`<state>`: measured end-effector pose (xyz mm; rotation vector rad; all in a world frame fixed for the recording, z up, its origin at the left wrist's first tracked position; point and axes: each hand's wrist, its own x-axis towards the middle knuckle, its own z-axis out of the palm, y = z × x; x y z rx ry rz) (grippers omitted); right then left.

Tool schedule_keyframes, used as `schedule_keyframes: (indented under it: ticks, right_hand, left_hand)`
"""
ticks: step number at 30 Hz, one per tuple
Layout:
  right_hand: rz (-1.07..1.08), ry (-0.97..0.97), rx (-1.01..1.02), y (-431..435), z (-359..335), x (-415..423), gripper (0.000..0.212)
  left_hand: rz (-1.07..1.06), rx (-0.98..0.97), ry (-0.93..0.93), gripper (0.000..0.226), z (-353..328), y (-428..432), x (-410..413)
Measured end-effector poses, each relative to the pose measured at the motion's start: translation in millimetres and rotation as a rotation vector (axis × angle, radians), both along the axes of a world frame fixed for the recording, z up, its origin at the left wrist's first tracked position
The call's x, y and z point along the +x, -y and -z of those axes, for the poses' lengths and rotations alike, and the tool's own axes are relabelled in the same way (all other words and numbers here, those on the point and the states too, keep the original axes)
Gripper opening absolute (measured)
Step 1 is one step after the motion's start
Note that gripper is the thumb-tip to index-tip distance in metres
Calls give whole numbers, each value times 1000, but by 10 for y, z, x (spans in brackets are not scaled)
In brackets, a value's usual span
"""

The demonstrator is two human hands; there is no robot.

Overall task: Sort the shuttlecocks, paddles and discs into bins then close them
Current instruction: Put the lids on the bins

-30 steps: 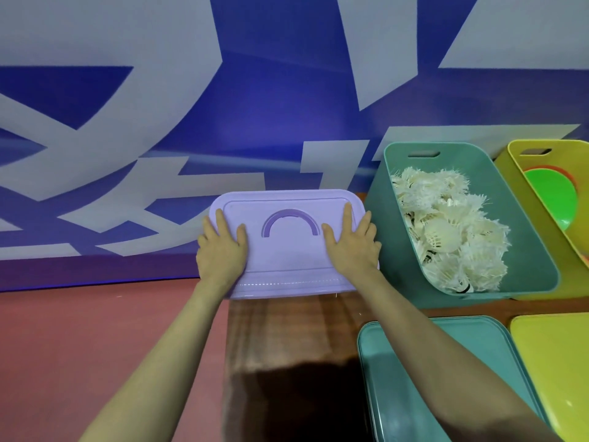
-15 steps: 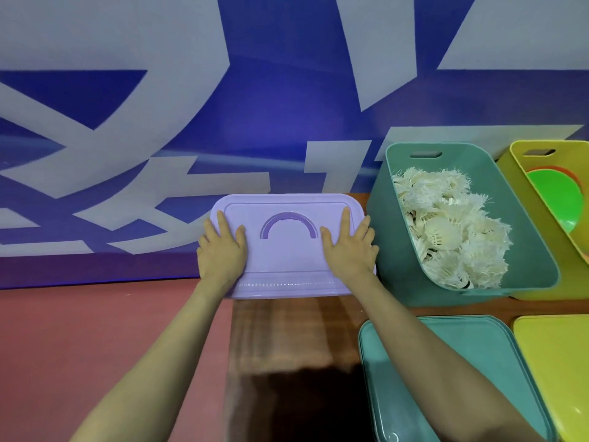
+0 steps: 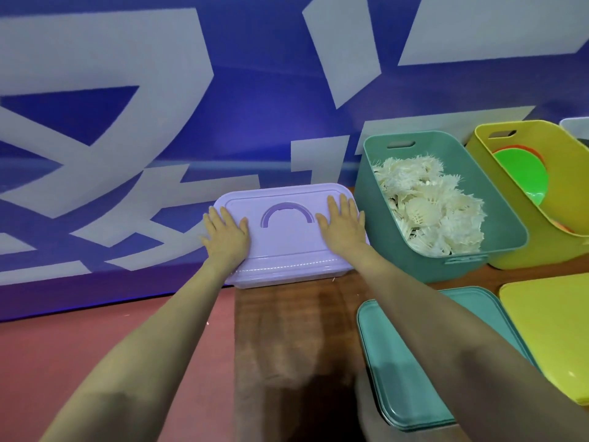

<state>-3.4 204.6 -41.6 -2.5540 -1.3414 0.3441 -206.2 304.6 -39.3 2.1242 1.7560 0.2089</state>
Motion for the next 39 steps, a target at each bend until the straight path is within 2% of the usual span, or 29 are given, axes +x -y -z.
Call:
schedule_keyframes:
  ticks: [2,3,6,8,10,13,16,18,21,23,26,30,32,35,39]
  right_hand:
    - [-40,-2,63,123,-85,-59,60]
    - [-73,-10,108,232,-130,-99,60]
    - [-163,-30,347,700,-242,-196,49]
    - [-192,-22,485,1091,-263,-194,42]
    - [-251,23,501,1507,-220,-153,39]
    - [-292,42,382,2069,6,57,42]
    - [-186,7,186,2472,333,454,46]
    - [-96,-29,-14,2676,494,732,54]
    - [-136,-60,-266,2925,689,1034,68]
    - [-220,-92,-301,3045,805,1163,71]
    - [-273,-105,-241,3155,914,1256,68]
    - [-359,-226,-10,3128,836,1279,62]
    - [-420,-332,102,3073,716,1295,58]
    - [-480,-516,150,2973,310,1270,38]
    - [-530,-598,231,2886,-225,1200,31]
  left_hand:
    - [75,110,8,53,-91,85,71]
    - [126,168,78,51,-145,201,130]
    - [277,272,423,46,-286,757,333]
    - [368,284,562,44,-299,1202,429]
    - [456,264,620,42,-202,1616,488]
    - [493,139,589,42,69,2108,564]
    - [362,-226,446,45,400,2419,708]
    - [245,-413,311,40,583,2576,826]
    - [154,-445,192,32,676,2815,990]
    - [113,-394,151,32,685,2886,1074]
    - [64,-331,164,30,696,2847,1123]
    - [-49,-345,297,32,585,2708,1109]
    - [-121,-430,382,36,458,2606,1120]
    - [-229,-625,487,30,245,2469,1139]
    - [-371,-726,676,20,10,2263,1091]
